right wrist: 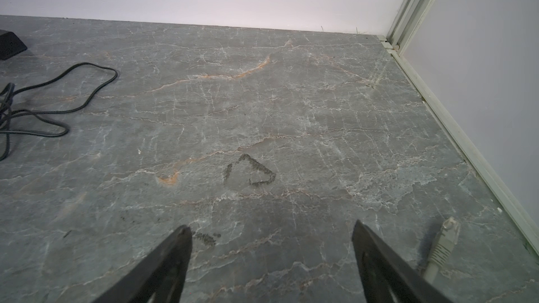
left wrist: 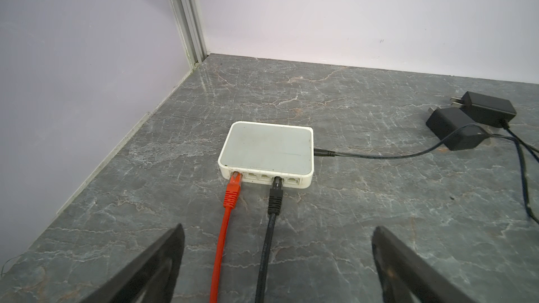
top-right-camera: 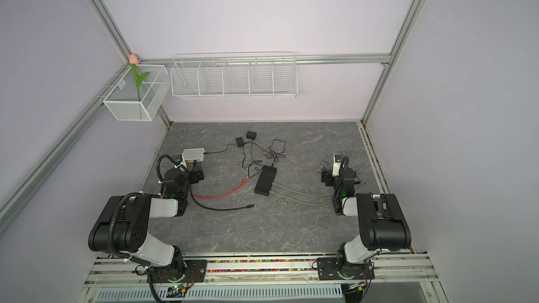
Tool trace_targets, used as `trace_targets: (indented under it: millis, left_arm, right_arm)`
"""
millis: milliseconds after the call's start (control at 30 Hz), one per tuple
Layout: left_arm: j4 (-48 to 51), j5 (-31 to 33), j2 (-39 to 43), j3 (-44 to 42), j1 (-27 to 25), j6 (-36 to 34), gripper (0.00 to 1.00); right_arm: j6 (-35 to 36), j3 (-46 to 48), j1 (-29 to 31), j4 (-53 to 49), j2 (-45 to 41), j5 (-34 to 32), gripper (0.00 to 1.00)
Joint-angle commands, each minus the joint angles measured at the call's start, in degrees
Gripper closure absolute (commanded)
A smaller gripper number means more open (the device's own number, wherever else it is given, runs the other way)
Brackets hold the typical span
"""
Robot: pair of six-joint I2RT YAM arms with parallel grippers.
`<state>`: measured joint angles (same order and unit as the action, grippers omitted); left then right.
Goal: Insert the plug into the switch port
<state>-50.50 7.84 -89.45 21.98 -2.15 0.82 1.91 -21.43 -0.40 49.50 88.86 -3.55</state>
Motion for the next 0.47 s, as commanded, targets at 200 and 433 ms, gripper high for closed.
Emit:
trace_targets:
  millis: [200, 433]
  left_arm:
    - [-0.68, -0.28, 0.77, 0.61, 0.04, -0.42, 0.01]
    - [-0.47, -0.28, 0.70, 0.70, 0.03, -0.42, 0.01]
  right_arm:
    - [-0.15, -0.71, -0.07, 0.25, -1.03, 0.30, 0.11]
    - [-0.06, -0.72, -0.12, 0.25, -0.93, 0.17, 0.11]
